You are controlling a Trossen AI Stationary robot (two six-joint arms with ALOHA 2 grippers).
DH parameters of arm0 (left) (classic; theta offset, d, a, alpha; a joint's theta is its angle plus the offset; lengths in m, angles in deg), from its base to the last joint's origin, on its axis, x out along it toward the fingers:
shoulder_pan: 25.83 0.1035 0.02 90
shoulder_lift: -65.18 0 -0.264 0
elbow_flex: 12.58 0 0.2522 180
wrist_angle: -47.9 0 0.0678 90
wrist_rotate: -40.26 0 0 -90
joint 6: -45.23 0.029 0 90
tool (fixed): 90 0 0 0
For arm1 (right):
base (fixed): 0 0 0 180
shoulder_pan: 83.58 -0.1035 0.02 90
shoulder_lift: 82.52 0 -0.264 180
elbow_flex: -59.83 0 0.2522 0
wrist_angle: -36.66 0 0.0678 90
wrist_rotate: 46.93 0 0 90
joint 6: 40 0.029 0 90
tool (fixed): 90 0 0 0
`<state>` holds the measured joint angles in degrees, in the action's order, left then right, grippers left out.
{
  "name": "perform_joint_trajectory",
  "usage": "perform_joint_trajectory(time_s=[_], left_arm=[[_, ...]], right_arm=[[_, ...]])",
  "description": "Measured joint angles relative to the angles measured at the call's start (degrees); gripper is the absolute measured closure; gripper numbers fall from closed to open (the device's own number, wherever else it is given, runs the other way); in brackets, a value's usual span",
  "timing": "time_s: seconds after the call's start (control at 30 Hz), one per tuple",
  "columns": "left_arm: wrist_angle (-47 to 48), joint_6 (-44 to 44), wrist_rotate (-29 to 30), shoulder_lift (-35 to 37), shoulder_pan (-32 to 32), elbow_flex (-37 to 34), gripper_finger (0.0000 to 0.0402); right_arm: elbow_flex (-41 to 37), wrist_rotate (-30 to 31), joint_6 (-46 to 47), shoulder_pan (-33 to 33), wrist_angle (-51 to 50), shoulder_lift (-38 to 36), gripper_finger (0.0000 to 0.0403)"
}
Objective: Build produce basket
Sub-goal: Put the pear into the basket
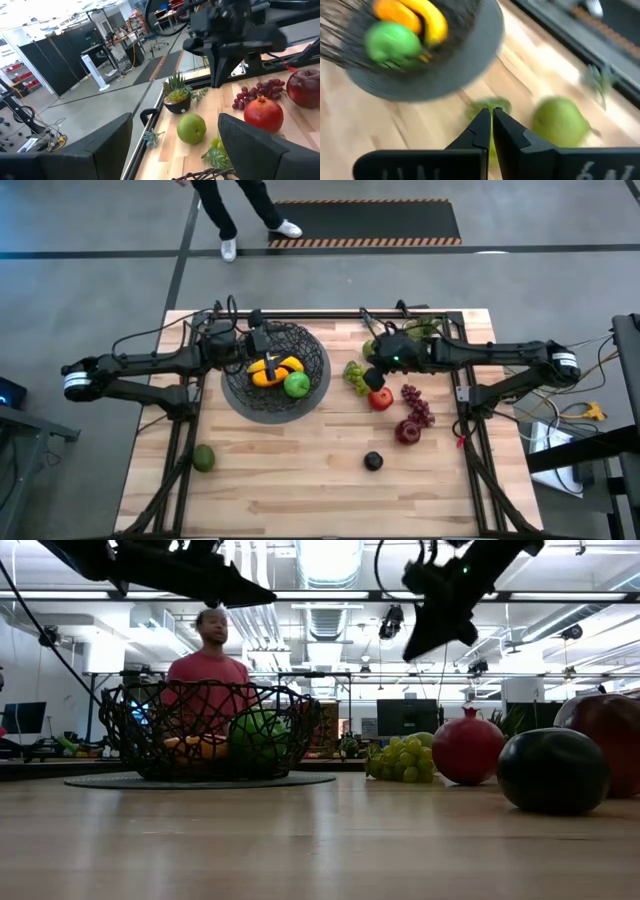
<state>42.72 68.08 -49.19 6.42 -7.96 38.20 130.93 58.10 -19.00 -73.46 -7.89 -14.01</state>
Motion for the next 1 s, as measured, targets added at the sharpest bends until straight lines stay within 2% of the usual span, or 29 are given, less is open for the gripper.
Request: perform_joint_trajectory(time_s=[0.17, 0.3, 0.4, 0.77, 1.0], left_arm=[[0.0, 0.0, 0.0, 0.5, 0.0, 0.3, 0.0125], [0.3, -0.1, 0.0, 1.6, 0.0, 0.0, 0.0125], [0.4, -1.4, 0.0, 2.5, 0.0, -0.1, 0.0125], [0.2, -1.7, 0.0, 4.9, 0.0, -0.1, 0.0125], [0.3, -1.7, 0.0, 4.9, 0.0, -0.1, 0.0125]], right_arm=[[4.1, -1.5, 2.2, 4.8, -9.2, 3.4, 0.039], [6.4, -6.0, 1.2, 9.0, -11.7, 5.5, 0.0365], [8.1, -7.5, -0.5, 11.4, -13.6, 7.2, 0.0326], [11.4, -7.6, 1.1, 19.1, -16.9, 16.0, 0.0133], [12.5, -8.7, -1.3, 20.5, -17.0, 19.9, 0.0061]])
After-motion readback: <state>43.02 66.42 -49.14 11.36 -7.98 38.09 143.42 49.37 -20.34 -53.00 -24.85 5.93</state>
